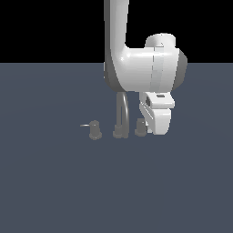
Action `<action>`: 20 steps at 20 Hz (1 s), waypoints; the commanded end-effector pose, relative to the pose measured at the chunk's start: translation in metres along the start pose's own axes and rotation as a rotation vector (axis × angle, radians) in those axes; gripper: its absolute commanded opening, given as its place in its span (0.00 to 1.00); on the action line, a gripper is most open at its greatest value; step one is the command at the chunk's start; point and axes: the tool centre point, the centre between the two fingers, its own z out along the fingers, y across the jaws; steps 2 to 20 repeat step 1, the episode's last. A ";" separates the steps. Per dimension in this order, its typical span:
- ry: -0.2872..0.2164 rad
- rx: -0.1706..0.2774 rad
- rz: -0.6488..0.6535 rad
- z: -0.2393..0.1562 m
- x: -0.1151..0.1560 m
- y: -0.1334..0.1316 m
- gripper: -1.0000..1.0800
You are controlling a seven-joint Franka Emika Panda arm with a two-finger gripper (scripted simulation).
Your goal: Turn on the faucet by rotating a designated handle.
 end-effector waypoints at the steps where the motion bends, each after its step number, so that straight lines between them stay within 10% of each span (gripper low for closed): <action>1: -0.017 0.000 -0.062 -0.001 -0.046 -0.008 0.00; 20: -0.017 0.000 -0.062 -0.001 -0.046 -0.008 0.00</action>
